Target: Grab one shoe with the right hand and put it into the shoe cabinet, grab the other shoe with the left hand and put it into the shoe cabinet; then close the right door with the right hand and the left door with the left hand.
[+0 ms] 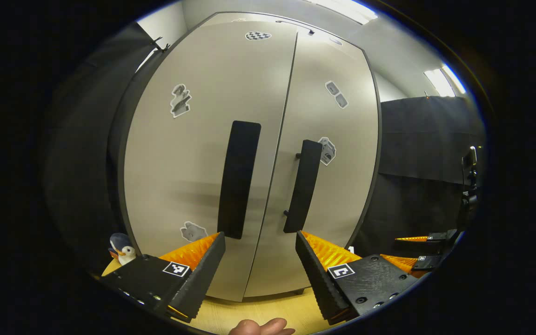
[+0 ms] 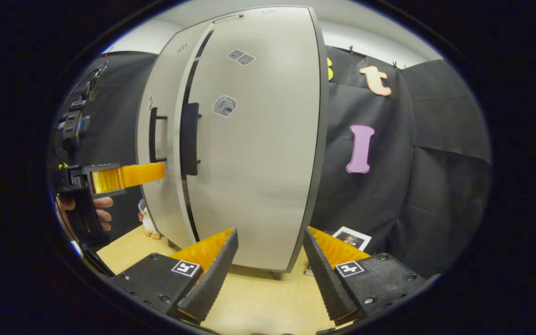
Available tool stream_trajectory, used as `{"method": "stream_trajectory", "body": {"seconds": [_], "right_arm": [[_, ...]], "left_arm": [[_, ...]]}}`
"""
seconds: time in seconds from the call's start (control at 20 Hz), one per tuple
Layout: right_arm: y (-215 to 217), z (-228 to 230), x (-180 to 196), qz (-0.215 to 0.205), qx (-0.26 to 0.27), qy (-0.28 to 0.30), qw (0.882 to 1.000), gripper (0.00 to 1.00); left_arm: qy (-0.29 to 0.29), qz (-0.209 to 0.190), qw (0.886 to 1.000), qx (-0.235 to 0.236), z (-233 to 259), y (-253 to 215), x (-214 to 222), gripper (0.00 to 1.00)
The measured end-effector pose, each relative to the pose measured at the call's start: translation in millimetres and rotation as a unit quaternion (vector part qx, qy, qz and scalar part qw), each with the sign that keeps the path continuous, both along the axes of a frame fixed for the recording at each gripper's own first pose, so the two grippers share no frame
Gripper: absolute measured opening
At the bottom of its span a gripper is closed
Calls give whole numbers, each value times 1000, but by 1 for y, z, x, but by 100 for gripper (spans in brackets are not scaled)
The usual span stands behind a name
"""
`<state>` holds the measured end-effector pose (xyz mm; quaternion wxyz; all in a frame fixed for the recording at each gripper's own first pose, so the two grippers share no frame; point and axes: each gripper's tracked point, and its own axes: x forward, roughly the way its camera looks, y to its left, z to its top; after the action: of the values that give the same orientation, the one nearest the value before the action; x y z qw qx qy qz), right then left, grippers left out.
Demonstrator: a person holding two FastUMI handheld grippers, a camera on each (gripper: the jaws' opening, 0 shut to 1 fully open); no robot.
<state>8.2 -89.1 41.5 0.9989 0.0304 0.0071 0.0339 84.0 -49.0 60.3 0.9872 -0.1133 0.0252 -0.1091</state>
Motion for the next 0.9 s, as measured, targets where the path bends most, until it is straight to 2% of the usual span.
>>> {"method": "stream_trajectory", "body": {"seconds": [0.25, 0.35, 0.45, 0.6, 0.7, 0.9], "right_arm": [[26, 15, 4, 48, 52, -20, 997, 92], [39, 20, 4, 54, 87, -36, 994, 92], [47, 26, 2, 43, 86, -52, 994, 93], [71, 23, 0, 37, 84, -51, 995, 93], [85, 27, -3, 33, 99, -53, 993, 92], [97, 34, -19, -5, 110, -56, 992, 93]], "left_arm": [[-13, 95, 995, 13, 6, 41, -34, 92], [-3, 133, 991, 27, 1, 56, -49, 92], [14, 162, 986, 44, -9, 65, -62, 92], [45, 144, 988, 35, -22, 54, -78, 92], [38, 134, 990, 34, -21, 55, -84, 92], [32, 118, 992, 23, -26, 68, -87, 92]]}}
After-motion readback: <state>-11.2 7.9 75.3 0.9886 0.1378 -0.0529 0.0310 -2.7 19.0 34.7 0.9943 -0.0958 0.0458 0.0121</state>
